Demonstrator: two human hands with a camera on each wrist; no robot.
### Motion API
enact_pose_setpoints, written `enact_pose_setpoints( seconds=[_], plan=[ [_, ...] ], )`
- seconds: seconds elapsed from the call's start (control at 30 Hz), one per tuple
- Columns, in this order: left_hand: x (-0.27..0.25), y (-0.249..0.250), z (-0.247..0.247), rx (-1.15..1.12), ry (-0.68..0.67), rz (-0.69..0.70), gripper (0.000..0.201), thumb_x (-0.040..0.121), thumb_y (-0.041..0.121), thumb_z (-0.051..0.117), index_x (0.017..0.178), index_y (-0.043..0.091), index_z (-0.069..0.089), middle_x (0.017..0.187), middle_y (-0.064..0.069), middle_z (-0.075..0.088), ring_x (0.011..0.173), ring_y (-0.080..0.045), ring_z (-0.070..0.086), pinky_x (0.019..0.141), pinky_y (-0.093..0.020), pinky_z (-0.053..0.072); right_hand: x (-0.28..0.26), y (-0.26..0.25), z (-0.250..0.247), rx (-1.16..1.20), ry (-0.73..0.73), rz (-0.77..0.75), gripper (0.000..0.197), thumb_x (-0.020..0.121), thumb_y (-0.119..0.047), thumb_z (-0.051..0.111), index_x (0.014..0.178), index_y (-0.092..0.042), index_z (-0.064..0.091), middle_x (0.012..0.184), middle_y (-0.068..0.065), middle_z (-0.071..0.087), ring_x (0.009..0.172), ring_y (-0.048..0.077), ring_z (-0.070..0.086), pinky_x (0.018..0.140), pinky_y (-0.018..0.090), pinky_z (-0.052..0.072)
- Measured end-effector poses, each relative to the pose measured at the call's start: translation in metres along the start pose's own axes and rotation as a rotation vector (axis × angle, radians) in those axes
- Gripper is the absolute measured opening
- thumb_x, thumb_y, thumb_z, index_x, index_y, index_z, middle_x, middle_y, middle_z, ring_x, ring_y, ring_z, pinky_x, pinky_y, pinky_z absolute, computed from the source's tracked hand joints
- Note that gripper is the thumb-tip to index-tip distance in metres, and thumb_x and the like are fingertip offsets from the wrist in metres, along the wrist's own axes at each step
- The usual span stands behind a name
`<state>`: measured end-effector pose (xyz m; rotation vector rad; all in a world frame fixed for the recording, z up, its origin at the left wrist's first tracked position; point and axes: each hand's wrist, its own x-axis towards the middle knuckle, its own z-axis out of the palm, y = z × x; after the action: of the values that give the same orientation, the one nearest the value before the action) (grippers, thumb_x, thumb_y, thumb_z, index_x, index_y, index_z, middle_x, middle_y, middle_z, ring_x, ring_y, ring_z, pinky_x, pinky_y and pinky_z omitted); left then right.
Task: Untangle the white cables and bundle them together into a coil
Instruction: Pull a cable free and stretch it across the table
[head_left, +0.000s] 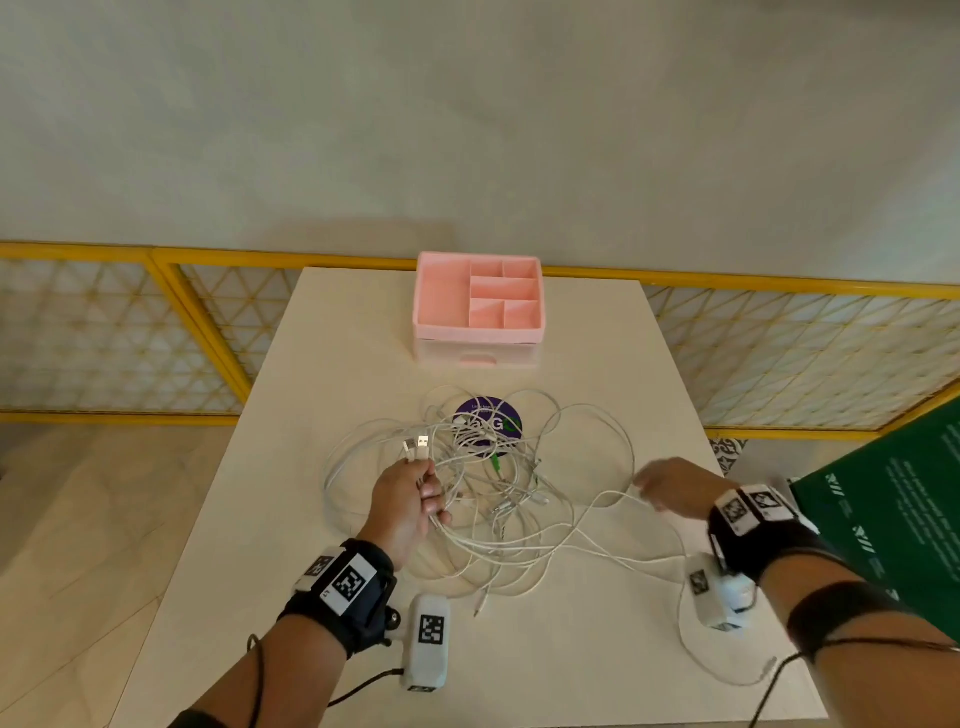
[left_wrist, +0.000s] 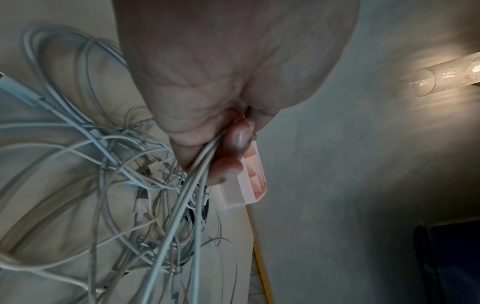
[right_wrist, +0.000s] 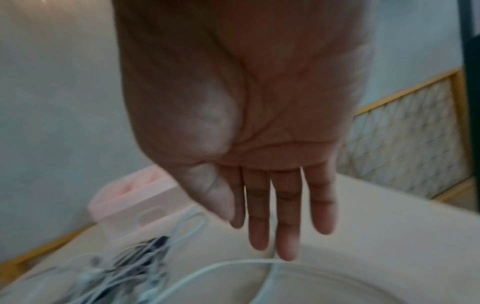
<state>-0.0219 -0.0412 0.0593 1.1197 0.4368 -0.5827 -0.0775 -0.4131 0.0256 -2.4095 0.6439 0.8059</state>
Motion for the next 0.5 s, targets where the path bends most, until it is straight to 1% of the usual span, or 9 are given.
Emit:
enact_pose_setpoints(
  seconds=[0.03, 0.07, 0.1, 0.17, 0.23, 0.27, 0.33, 0.43, 0.5],
  plan=[
    [-0.003, 0.001, 0.001, 0.007, -0.006, -0.016, 0.028, 0.101, 0.011, 0.035, 0.075, 0.015, 0.045, 0.048, 0.005, 0.033, 0.04, -0.011, 0.029, 0.047, -0.024, 0.034, 0.003, -0.019, 0.006, 0.106, 0.042, -0.049, 0.02, 0.086, -0.008, 0.062, 0.1, -0.018, 0.071, 0.119, 0.011, 0.069, 0.105, 0.026, 0.067, 0.101, 0.044, 0.051],
    [-0.005, 0.002, 0.002, 0.014, -0.012, -0.031, 0.028, 0.101, 0.011, 0.036, 0.075, 0.015, 0.045, 0.049, 0.005, 0.033, 0.04, -0.011, 0.028, 0.046, -0.023, 0.032, 0.005, -0.035, 0.012, 0.145, 0.068, -0.086, 0.013, 0.088, -0.011, 0.061, 0.095, -0.015, 0.072, 0.109, 0.011, 0.071, 0.099, 0.028, 0.069, 0.096, 0.045, 0.054],
    [-0.008, 0.003, 0.002, 0.021, -0.017, -0.04, 0.029, 0.101, 0.012, 0.036, 0.074, 0.016, 0.046, 0.05, 0.005, 0.032, 0.04, -0.01, 0.027, 0.046, -0.022, 0.031, 0.007, -0.049, 0.021, 0.117, 0.099, -0.117, 0.015, 0.091, -0.019, 0.06, 0.098, -0.012, 0.072, 0.107, 0.01, 0.071, 0.1, 0.029, 0.068, 0.095, 0.042, 0.053],
    [-0.012, 0.005, 0.002, 0.035, -0.019, -0.041, 0.029, 0.101, 0.013, 0.037, 0.073, 0.016, 0.046, 0.052, 0.005, 0.031, 0.04, -0.01, 0.026, 0.045, -0.022, 0.028, 0.012, -0.068, 0.042, 0.025, 0.188, -0.136, 0.027, 0.097, -0.029, 0.056, 0.11, -0.01, 0.07, 0.114, 0.009, 0.066, 0.108, 0.029, 0.063, 0.093, 0.033, 0.048],
    [-0.015, 0.006, 0.001, 0.038, -0.016, -0.032, 0.029, 0.101, 0.014, 0.037, 0.073, 0.016, 0.047, 0.053, 0.004, 0.031, 0.04, -0.01, 0.026, 0.046, -0.022, 0.027, 0.015, -0.081, 0.059, -0.013, 0.249, -0.152, 0.029, 0.1, -0.027, 0.05, 0.118, -0.011, 0.067, 0.122, 0.012, 0.064, 0.113, 0.03, 0.061, 0.092, 0.03, 0.045],
    [-0.016, 0.007, 0.0, 0.037, -0.013, -0.028, 0.029, 0.101, 0.014, 0.037, 0.073, 0.016, 0.047, 0.053, 0.004, 0.031, 0.041, -0.01, 0.026, 0.047, -0.023, 0.027, 0.018, -0.084, 0.067, -0.049, 0.242, -0.144, 0.03, 0.101, -0.027, 0.048, 0.12, -0.011, 0.065, 0.124, 0.012, 0.063, 0.114, 0.031, 0.06, 0.093, 0.03, 0.045],
    [-0.017, 0.007, -0.002, 0.029, -0.006, -0.02, 0.029, 0.1, 0.012, 0.037, 0.073, 0.015, 0.048, 0.054, 0.004, 0.032, 0.042, -0.011, 0.027, 0.047, -0.024, 0.028, 0.022, -0.084, 0.079, -0.127, 0.18, -0.094, 0.032, 0.099, -0.031, 0.048, 0.122, -0.012, 0.061, 0.127, 0.012, 0.062, 0.115, 0.032, 0.059, 0.096, 0.034, 0.047],
    [-0.016, 0.006, -0.005, 0.005, 0.002, -0.008, 0.029, 0.1, 0.01, 0.036, 0.074, 0.014, 0.049, 0.052, 0.004, 0.033, 0.041, -0.011, 0.03, 0.049, -0.024, 0.03, 0.023, -0.074, 0.091, -0.222, 0.15, -0.02, 0.031, 0.095, -0.035, 0.05, 0.12, -0.017, 0.056, 0.125, 0.01, 0.062, 0.115, 0.034, 0.058, 0.098, 0.04, 0.047],
    [-0.016, 0.005, -0.006, -0.015, -0.004, 0.003, 0.029, 0.101, 0.01, 0.037, 0.075, 0.013, 0.049, 0.051, 0.003, 0.035, 0.04, -0.011, 0.032, 0.051, -0.026, 0.031, 0.024, -0.067, 0.093, -0.207, 0.15, -0.003, 0.03, 0.094, -0.032, 0.052, 0.118, -0.016, 0.057, 0.124, 0.01, 0.063, 0.114, 0.034, 0.059, 0.098, 0.039, 0.047]
  ],
)
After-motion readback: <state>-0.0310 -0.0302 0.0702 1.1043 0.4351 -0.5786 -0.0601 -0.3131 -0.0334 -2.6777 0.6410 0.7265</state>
